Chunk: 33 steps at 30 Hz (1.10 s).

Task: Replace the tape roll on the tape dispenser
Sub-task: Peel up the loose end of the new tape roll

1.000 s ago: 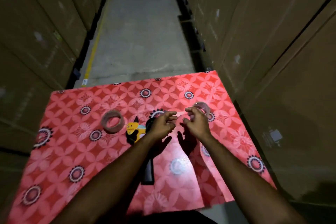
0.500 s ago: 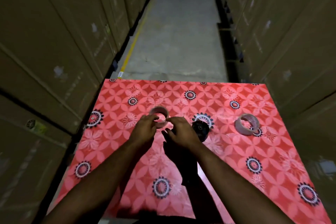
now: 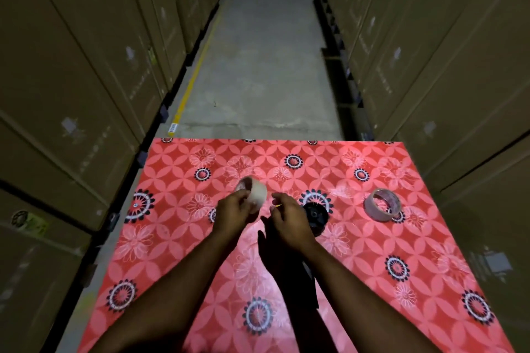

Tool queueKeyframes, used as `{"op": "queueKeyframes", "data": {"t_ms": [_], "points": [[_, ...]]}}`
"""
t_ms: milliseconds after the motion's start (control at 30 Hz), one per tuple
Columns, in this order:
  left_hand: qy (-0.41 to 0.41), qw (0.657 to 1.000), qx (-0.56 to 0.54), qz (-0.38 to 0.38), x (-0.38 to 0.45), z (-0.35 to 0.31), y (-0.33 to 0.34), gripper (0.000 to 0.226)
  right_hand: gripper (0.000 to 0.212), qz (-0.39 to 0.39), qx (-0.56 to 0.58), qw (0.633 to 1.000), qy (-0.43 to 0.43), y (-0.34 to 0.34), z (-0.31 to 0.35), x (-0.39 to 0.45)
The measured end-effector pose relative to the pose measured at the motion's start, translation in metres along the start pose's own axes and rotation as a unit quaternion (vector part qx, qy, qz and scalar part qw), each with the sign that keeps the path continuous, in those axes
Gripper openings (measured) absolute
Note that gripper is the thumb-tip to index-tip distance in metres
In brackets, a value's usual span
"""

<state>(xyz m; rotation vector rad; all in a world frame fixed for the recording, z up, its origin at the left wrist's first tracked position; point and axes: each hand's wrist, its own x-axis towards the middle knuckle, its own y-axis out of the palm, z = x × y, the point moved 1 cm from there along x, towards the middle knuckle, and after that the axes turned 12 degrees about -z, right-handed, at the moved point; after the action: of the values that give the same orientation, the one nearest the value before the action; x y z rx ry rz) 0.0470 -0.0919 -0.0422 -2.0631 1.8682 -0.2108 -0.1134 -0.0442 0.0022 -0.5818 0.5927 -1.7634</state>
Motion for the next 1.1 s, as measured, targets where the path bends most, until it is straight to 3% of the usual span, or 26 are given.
{"op": "queueKeyframes", "data": {"t_ms": [100, 233, 300, 367, 467, 533, 633, 767, 867, 1100], "points": [[-0.091, 0.977, -0.189, 0.028, -0.042, -0.041, -0.011, 0.013, 0.023, -0.041, 0.124, 0.988, 0.076, -0.011, 0.013, -0.002], [-0.102, 0.950, -0.279, 0.095, -0.088, -0.075, -0.019, 0.027, 0.008, -0.012, 0.265, 0.956, 0.126, -0.023, 0.021, -0.004], [-0.096, 0.948, -0.287, 0.094, -0.100, -0.077, -0.017, 0.027, 0.013, 0.008, 0.311, 0.942, 0.124, -0.031, 0.024, -0.009], [-0.095, 0.948, -0.295, 0.072, -0.106, -0.078, -0.012, 0.027, 0.003, 0.029, 0.355, 0.927, 0.122, -0.038, 0.022, -0.014], [-0.076, 0.946, -0.313, 0.036, -0.107, -0.082, -0.005, 0.024, 0.029, 0.045, 0.367, 0.923, 0.108, -0.047, 0.017, -0.025], [-0.042, 0.959, -0.281, 0.017, -0.108, -0.083, -0.001, 0.015, 0.034, 0.045, 0.379, 0.917, 0.114, -0.052, 0.013, -0.031], [-0.014, 0.967, -0.251, 0.033, -0.118, -0.083, 0.006, 0.014, 0.024, 0.040, 0.405, 0.905, 0.123, -0.063, 0.011, -0.039], [-0.031, 0.959, -0.276, 0.047, -0.132, -0.081, 0.016, 0.030, 0.018, 0.050, 0.403, 0.906, 0.121, -0.076, 0.007, -0.043], [-0.059, 0.944, -0.323, 0.034, -0.132, -0.080, 0.020, 0.035, 0.025, 0.059, 0.396, 0.910, 0.110, -0.080, 0.008, -0.048], [-0.008, 0.961, -0.273, 0.041, -0.136, -0.082, 0.013, 0.030, 0.024, 0.049, 0.399, 0.909, 0.110, -0.080, 0.014, -0.052]]}}
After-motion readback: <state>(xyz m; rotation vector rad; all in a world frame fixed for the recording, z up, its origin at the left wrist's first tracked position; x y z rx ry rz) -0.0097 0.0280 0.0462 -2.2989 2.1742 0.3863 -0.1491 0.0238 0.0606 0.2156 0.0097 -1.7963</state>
